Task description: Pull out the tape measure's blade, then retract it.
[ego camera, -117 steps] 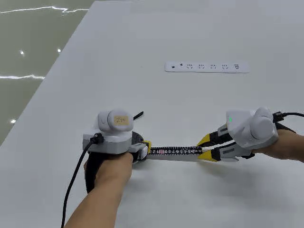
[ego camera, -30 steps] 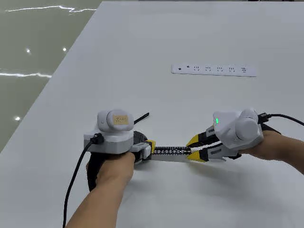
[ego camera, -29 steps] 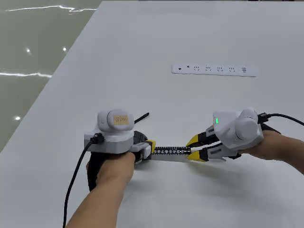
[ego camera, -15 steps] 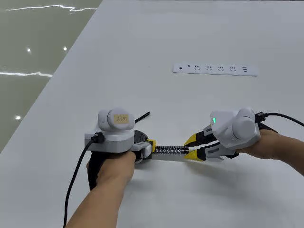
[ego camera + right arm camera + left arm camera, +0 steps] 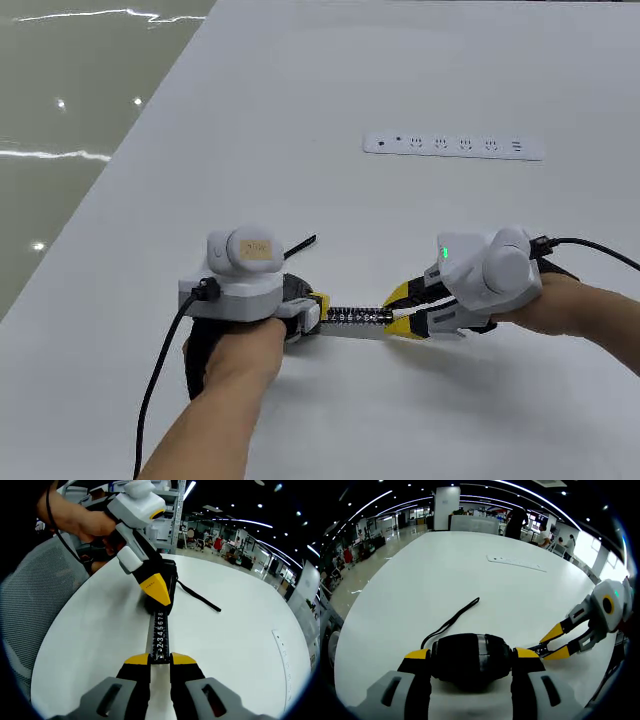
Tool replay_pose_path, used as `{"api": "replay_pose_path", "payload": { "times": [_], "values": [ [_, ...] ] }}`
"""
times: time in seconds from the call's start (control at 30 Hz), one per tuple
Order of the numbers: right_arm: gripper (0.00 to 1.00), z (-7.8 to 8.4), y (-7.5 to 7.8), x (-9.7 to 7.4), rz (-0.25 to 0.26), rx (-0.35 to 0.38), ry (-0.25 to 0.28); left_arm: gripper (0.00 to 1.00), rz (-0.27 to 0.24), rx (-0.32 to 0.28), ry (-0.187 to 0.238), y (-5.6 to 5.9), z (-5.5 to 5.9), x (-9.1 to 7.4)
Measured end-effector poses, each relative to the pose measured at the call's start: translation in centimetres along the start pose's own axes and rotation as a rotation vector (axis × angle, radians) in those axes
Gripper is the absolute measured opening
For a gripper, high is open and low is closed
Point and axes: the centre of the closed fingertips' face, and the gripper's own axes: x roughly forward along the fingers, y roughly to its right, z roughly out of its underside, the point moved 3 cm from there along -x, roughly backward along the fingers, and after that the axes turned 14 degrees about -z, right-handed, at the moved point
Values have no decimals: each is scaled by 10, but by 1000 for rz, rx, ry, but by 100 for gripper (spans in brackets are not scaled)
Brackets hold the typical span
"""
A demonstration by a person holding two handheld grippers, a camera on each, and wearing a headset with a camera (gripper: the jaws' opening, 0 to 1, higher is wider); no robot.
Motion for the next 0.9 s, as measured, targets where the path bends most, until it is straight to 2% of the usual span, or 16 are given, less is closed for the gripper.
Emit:
{"api": "replay_pose_path", "payload": {
  "times": [0.53,0.7,0.9],
  "values": [
    [14,-4,4,9,2,1,9,61,2,2,-1,-2,2,1],
    [14,-8,2,10,1,-1,9,61,2,2,-1,0,2,-5],
    [14,-8,3,12,1,2,10,61,2,4,-1,0,2,-4]
  ]
}}
